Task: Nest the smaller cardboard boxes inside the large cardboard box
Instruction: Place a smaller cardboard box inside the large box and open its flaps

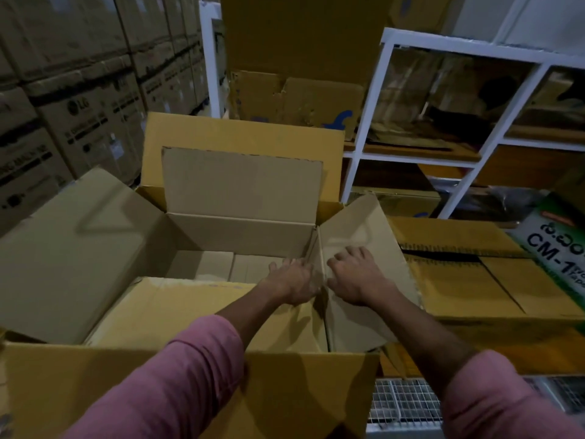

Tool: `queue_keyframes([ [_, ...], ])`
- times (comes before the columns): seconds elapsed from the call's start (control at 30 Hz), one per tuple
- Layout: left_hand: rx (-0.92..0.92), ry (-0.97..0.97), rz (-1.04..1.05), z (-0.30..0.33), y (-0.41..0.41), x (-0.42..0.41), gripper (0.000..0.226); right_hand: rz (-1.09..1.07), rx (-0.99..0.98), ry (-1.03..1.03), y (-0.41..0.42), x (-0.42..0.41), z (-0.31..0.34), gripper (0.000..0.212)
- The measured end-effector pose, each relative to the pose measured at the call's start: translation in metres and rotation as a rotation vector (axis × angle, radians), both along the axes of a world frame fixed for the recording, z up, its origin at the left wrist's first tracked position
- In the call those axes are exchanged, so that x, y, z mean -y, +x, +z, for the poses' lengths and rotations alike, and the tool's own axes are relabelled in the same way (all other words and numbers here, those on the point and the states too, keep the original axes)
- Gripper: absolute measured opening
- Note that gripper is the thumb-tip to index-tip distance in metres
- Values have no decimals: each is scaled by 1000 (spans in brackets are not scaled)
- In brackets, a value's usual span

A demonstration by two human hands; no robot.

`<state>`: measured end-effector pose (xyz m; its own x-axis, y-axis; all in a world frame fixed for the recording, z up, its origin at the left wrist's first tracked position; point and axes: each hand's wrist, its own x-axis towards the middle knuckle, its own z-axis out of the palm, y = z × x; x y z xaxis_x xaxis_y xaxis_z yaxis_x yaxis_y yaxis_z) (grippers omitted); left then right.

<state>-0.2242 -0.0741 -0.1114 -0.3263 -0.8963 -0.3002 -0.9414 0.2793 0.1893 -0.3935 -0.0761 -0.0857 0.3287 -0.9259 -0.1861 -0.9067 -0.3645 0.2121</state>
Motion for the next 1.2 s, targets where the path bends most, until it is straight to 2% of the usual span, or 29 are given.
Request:
queue_keyframes([
  [0.13, 51, 99, 103, -15, 25, 2, 45, 24, 62, 111, 18, -1, -2, 46],
  [0.23, 91, 176, 197, -27, 45, 1, 41, 38, 130, 295, 36, 2, -13, 36],
  [0.3, 91, 199, 236, -30, 54, -1, 40, 26, 175, 366, 47, 3, -19, 39],
  [0.37, 102, 137, 219, -23, 61, -4, 39, 58, 196, 272, 54, 4, -20, 40],
  [0.43, 132, -53, 186, -7, 64, -5, 41, 83, 264, 73, 54, 9, -12, 37],
  [0.5, 132, -266, 189, 19, 63, -6, 42, 11, 470, -55, 51, 21, 0, 33],
  [0.57, 104, -394, 205, 52, 61, -6, 41, -165, 777, -9, 49, 35, 23, 29],
  [0.63, 105, -427, 229, 83, 60, -4, 33, -344, 1082, 266, 50, 42, 42, 27],
  [0.67, 106, -384, 248, 96, 59, -3, 29, -385, 1131, 451, 49, 40, 49, 27],
  [0.73, 81, -170, 289, 114, 57, -3, 28, -330, 1057, 756, 49, 27, 56, 29],
  [0.77, 74, -67, 309, 119, 56, -5, 29, -244, 963, 816, 51, 19, 57, 28],
  [0.83, 88, 4, 328, 119, 56, -10, 28, -22, 740, 783, 57, 3, 57, 25],
  [0.97, 156, 5, 352, 104, 58, -28, 26, 266, 566, 854, 80, -29, 47, 40],
  [1.03, 159, 75, 369, 98, 56, -40, 34, 314, 471, 859, 91, -41, 33, 44],
  [1.2, 213, 168, 406, 88, 59, -69, 37, 254, 446, 889, 97, -56, 16, 50],
])
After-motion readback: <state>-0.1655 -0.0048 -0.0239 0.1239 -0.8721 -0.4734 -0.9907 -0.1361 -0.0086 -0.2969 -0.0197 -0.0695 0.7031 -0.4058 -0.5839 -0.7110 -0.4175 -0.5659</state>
